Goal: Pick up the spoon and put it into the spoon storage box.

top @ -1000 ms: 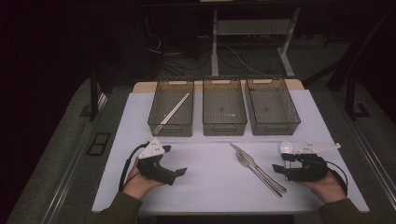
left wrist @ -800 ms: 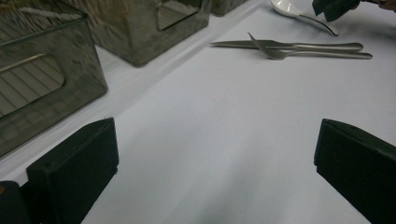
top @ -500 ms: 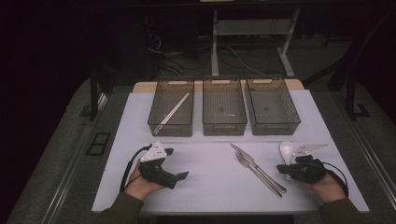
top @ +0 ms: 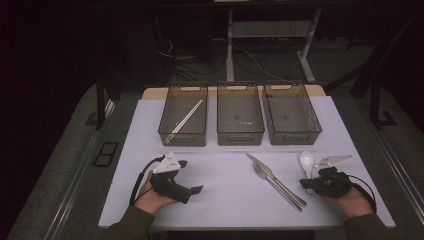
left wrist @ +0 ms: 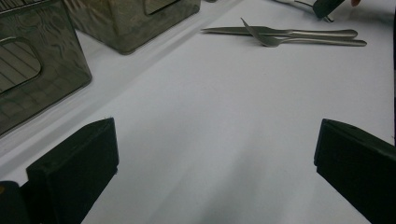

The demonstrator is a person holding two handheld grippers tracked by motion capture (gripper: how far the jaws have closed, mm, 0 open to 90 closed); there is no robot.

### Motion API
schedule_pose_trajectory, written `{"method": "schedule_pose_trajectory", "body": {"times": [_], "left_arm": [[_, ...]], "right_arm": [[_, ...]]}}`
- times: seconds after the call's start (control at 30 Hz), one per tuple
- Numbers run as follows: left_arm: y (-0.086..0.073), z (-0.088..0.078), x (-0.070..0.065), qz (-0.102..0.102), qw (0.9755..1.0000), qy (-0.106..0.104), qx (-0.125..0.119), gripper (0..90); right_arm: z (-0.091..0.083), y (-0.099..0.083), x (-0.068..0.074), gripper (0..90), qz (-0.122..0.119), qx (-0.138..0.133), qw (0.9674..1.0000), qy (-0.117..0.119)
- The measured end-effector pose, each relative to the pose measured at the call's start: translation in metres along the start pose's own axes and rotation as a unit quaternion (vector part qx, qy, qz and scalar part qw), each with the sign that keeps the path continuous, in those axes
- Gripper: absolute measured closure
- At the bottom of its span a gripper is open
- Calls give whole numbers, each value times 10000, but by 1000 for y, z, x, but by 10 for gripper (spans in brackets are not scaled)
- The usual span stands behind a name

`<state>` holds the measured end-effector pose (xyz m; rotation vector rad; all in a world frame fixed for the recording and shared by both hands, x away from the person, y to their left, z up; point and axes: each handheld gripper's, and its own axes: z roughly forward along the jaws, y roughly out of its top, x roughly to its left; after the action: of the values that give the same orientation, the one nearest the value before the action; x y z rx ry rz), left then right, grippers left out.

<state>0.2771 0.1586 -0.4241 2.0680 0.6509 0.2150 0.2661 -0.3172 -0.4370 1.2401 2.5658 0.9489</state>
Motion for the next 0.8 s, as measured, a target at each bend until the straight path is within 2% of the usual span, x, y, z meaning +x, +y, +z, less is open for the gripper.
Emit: {"method": "schedule_pose_trajectory", "body": {"times": [0.2, 0.37, 0.57, 0.8], "left_arm": [[0, 0, 0, 12, 10000, -2, -3, 0], [0, -1, 0, 25, 10000, -7, 2, 0], [0, -1, 0, 12, 10000, -9, -24, 0], [1, -1, 0, 25, 10000, -11, -30, 0]], "right_arm": [[0, -2, -2, 897, 13, 180, 9995, -249], [-4, -4, -7, 898, 86, 109, 9995, -275], [-13, -11, -18, 897, 231, 98, 9988, -413], [-18, -16, -31, 898, 261, 109, 9978, -594]]}}
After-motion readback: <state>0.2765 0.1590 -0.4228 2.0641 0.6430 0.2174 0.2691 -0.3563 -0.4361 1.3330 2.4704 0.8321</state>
